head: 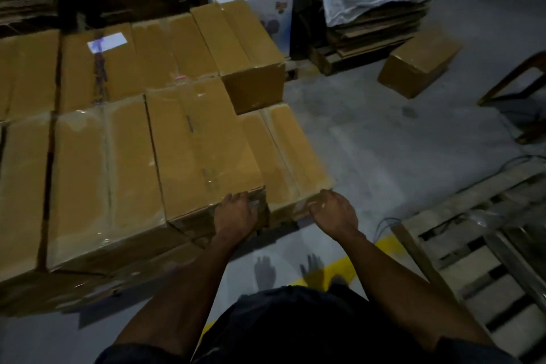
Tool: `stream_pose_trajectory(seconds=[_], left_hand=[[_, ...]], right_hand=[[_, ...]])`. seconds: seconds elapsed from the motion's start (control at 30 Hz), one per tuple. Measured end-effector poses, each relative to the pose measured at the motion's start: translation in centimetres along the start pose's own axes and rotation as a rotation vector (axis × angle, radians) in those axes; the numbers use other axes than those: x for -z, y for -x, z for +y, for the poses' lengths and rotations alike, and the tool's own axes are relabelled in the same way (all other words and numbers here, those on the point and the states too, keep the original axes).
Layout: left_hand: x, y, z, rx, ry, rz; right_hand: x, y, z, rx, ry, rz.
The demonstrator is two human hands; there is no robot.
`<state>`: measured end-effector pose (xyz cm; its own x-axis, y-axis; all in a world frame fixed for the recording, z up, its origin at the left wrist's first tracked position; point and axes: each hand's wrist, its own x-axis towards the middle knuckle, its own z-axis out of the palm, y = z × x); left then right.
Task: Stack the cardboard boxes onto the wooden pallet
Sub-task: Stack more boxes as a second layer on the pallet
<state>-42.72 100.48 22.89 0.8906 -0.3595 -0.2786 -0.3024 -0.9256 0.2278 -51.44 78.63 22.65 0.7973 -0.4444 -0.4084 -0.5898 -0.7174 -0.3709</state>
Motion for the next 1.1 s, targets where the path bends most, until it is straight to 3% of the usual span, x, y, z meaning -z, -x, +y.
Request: stream_pose_trajectory(seconds=[0.37, 0.67, 1.1], left_hand=[[-4.6, -8.2, 21.9, -0.039, 0.098, -0.023], [-3.6, -16.5, 35.7, -0.104, 0.095, 0.01], [-5.2, -43.8, 54.4, -0.162, 0.044, -0.105]], right_hand=[[11.3, -8.2, 18.4, -0.024, -0.053, 0.037], [21.6, -16.3, 26.9, -0.048, -0.107, 0.107], [36.2, -41.4, 37.1, -0.131, -0.081, 0.102]])
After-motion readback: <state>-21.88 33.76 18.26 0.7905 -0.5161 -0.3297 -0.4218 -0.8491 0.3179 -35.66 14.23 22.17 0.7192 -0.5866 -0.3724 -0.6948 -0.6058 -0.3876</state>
